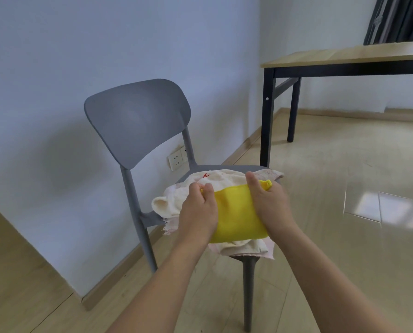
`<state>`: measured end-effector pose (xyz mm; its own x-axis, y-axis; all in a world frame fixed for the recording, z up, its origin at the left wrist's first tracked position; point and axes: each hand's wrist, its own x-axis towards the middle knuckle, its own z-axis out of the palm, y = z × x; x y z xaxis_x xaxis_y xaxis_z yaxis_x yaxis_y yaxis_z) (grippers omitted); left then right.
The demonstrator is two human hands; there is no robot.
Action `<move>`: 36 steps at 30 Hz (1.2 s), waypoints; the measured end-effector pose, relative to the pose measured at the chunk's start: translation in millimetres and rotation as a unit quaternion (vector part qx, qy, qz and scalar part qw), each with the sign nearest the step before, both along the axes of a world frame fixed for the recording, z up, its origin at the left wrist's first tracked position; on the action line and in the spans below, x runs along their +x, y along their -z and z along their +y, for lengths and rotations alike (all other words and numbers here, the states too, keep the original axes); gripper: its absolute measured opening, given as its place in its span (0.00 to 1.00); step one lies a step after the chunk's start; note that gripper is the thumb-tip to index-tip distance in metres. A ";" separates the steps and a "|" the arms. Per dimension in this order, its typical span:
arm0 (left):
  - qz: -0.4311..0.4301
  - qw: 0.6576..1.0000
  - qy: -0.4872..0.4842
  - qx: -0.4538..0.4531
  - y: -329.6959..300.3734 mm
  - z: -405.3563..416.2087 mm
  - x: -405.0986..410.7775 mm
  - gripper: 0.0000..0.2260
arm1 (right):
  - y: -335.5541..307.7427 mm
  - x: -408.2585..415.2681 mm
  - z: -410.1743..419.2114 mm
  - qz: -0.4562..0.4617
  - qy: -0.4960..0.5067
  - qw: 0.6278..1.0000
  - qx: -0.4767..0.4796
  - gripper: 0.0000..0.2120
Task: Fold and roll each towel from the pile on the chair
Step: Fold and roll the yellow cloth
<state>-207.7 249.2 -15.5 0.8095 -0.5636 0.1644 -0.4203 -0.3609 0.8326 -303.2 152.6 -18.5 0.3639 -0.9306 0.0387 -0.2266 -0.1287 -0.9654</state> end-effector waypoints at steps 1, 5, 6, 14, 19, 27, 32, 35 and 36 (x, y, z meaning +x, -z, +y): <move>-0.039 0.999 -0.010 0.014 1.6 0.3 -0.3 0.16 | 0.2 -1.0 0.6 -0.005 0.007 1.000 -0.001 0.26; -0.126 0.992 -0.017 0.018 0.2 -8.7 6.6 0.16 | -5.9 -2.7 -7.3 -0.014 0.027 0.999 0.021 0.26; -0.140 0.990 -0.012 0.010 -3.6 -14.0 9.0 0.15 | -8.7 -1.8 -12.3 -0.015 0.029 0.999 0.025 0.24; -0.178 0.984 -0.003 0.020 -16.2 -75.0 52.7 0.11 | -14.2 38.7 -78.7 0.031 0.038 0.997 0.064 0.22; -0.142 0.989 0.000 0.049 20.4 -140.8 95.9 0.12 | 19.0 81.5 -144.5 0.104 0.051 0.991 0.059 0.27; -0.061 0.993 0.003 0.106 -51.8 -193.6 117.3 0.11 | -51.9 107.1 -197.3 0.161 0.044 0.978 0.123 0.23; 0.066 0.995 -0.014 0.074 -226.7 -214.8 111.1 0.16 | -233.4 97.1 -218.8 0.121 0.052 0.974 0.185 0.21; 0.250 0.967 0.008 0.054 -350.4 -224.2 95.8 0.18 | -360.2 75.9 -226.8 0.115 0.050 0.976 0.179 0.19; 0.326 0.943 0.014 0.060 -390.0 -223.6 88.5 0.20 | -399.9 66.8 -227.8 0.118 0.050 0.976 0.178 0.19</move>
<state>-119.2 25.6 374.6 0.7009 -0.5695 -0.4295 0.1560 -0.4652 0.8713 -236.5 -75.3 381.5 0.2313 -0.9011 -0.3668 -0.4422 0.2385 -0.8646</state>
